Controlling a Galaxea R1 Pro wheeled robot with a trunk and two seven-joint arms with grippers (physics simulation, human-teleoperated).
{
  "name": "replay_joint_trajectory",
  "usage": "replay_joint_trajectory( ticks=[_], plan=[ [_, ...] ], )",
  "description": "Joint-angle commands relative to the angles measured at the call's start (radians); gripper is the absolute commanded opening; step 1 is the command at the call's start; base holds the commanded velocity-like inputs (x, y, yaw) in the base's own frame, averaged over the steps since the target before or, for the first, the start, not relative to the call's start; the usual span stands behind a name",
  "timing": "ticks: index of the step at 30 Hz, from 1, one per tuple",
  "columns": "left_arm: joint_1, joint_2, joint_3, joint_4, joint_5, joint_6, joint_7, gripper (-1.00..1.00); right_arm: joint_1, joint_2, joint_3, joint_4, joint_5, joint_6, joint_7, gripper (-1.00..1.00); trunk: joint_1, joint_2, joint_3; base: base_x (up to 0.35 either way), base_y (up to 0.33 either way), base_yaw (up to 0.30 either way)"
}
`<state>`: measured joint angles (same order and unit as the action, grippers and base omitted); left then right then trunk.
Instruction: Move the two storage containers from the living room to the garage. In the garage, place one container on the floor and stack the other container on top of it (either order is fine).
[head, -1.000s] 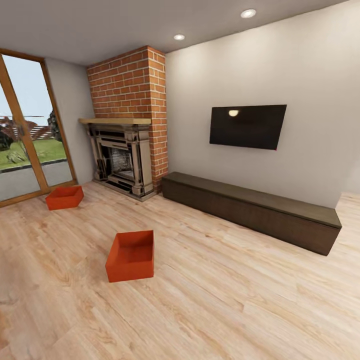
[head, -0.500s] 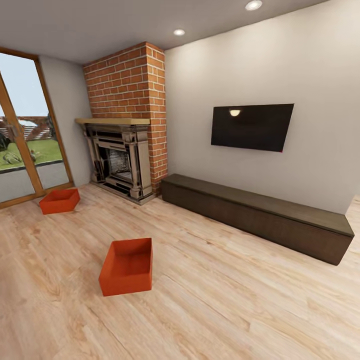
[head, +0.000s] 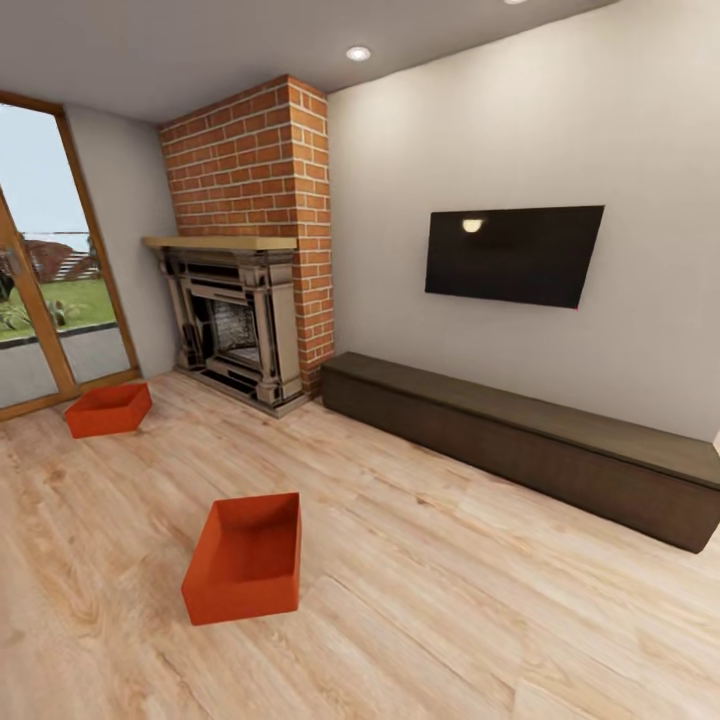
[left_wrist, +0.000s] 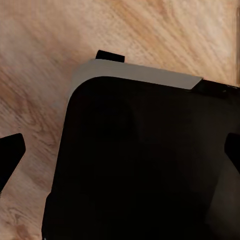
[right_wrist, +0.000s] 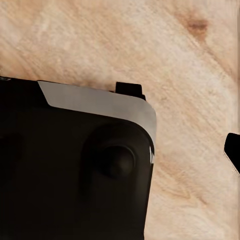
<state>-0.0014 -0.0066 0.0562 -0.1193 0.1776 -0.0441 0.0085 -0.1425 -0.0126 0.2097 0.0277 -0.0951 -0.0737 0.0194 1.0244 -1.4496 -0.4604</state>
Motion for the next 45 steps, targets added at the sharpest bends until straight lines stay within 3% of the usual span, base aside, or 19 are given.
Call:
replay_joint_trajectory(
  ticks=[1, 20, 37, 45],
  plan=[
    [0.000, 0.000, 0.005, 0.000, 0.002, -0.002, 0.001, 1.00, -0.001, 0.000, 0.008, 0.003, -0.010, -0.006, 0.002, 1.00, 0.001, 0.000, -0.001, 0.322, 0.000, 0.000],
    [0.000, 0.001, 0.005, -0.001, 0.002, -0.003, 0.002, 1.00, -0.001, 0.002, 0.004, 0.003, -0.010, -0.009, 0.002, 1.00, 0.001, 0.000, -0.001, 0.293, 0.106, 0.033],
    [0.000, 0.002, 0.005, -0.002, 0.002, -0.003, 0.001, 1.00, -0.002, 0.002, 0.003, 0.003, -0.011, -0.011, 0.002, 1.00, 0.001, 0.000, -0.001, 0.005, 0.002, 0.262],
    [0.000, 0.001, 0.005, -0.002, 0.002, -0.003, 0.001, 1.00, -0.001, 0.001, 0.004, 0.003, -0.012, -0.012, 0.002, 1.00, 0.001, 0.000, -0.001, 0.000, 0.000, 0.072]
  ],
)
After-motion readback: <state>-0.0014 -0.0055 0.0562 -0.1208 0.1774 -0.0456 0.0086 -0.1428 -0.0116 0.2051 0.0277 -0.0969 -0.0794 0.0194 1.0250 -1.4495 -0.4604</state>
